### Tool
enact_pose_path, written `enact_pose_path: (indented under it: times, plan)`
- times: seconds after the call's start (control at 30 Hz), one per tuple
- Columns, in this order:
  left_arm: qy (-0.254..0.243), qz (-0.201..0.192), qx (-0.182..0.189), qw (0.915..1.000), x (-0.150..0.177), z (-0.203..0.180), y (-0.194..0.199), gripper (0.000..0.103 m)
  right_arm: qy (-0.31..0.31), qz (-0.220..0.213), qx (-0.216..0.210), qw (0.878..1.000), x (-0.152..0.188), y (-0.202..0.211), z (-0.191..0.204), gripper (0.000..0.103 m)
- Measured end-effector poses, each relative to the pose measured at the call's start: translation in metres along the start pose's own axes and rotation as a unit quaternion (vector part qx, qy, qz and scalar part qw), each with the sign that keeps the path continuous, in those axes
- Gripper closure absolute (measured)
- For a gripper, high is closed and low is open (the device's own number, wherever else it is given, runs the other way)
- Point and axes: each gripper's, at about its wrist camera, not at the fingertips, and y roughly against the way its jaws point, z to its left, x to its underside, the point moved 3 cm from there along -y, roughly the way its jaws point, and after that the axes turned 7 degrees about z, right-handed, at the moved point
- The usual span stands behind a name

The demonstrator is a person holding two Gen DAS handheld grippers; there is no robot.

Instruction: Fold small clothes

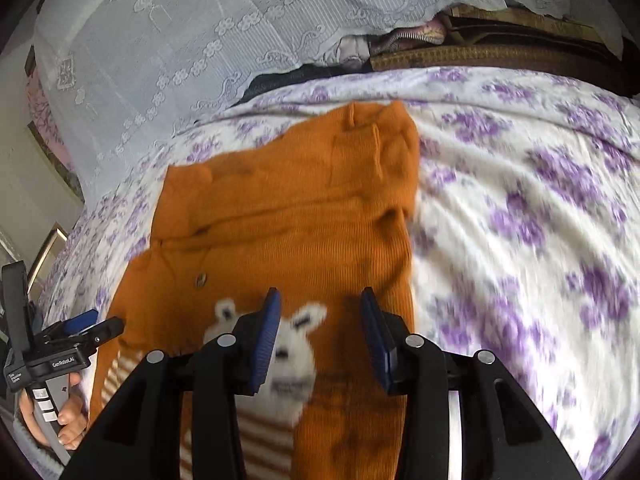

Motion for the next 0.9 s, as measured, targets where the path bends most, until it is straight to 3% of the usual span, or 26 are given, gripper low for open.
enact_pose_path:
  times: [0.2,0.47,0.57,0.77,0.9]
  plan:
    - [-0.007,0.000,0.014,0.9999,0.022,-0.001,0.012,0.004,-0.007,-0.003,-0.006,1.000,0.020,0.018,-0.003,0.059]
    - [0.011,0.002,0.104,0.9945,0.041,0.007,0.028,0.004,-0.036,-0.013,-0.038,0.999,0.042,0.049,-0.019,0.058]
    - [0.014,0.007,0.151,0.9884,0.050,0.009,0.034,0.004,-0.056,-0.011,-0.064,0.996,0.049,0.059,-0.029,0.058]
    - [0.008,0.038,0.262,0.9642,0.069,0.000,0.040,0.005,-0.076,0.001,-0.095,0.993,0.056,0.064,-0.036,0.058]
    - [-0.002,0.052,0.245,0.9681,0.072,-0.008,0.033,0.005,-0.080,0.012,-0.112,0.990,0.062,0.065,-0.033,0.058]
